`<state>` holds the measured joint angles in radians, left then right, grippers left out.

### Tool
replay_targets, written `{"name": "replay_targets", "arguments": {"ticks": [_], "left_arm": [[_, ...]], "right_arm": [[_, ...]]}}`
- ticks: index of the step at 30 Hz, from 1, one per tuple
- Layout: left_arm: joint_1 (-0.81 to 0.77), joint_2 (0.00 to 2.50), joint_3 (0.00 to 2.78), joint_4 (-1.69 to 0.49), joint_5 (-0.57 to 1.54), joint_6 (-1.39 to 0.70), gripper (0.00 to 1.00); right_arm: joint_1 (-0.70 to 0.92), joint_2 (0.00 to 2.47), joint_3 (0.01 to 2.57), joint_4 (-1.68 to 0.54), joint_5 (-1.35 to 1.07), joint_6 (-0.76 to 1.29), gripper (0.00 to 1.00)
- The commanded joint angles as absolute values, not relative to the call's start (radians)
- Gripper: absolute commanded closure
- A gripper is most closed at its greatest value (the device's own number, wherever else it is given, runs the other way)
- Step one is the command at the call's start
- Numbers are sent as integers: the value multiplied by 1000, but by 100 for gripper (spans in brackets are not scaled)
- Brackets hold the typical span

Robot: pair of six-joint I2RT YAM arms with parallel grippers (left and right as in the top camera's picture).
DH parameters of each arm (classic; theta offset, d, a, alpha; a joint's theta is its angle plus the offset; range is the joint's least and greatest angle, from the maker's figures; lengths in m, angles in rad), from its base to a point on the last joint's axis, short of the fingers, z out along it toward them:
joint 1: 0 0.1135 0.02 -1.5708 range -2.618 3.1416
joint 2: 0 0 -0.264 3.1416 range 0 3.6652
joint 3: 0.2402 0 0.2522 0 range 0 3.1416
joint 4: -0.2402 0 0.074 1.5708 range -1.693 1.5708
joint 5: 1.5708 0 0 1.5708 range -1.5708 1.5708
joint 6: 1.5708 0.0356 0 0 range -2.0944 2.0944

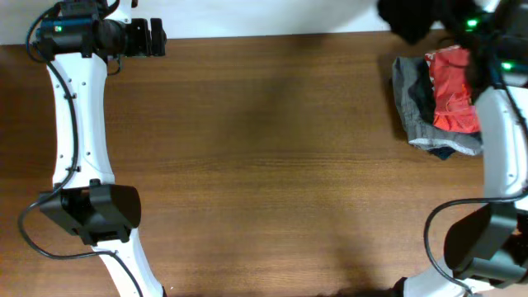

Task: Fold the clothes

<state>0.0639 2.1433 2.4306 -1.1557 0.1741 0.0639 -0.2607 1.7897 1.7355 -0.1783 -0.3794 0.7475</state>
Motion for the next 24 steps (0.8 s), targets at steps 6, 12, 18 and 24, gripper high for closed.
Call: {"name": "replay_targets", "arguments": {"ticks": [6,12,18,24], "left_arm": [[64,2145,2422,-1153,167,83,1],[62,2160,2422,-1153,167,83,1],[59,2193,2422,-1153,167,83,1],[54,2212,2422,-1153,168,83,1]], "right_arm": [[-328,1758,1769,-160,-161,829,96],[-370,1778,1769,-161,-149,849,96],[-419,1826,1769,-160,-231,851,96],[-452,1856,1768,-222,-293,846,96]]}}
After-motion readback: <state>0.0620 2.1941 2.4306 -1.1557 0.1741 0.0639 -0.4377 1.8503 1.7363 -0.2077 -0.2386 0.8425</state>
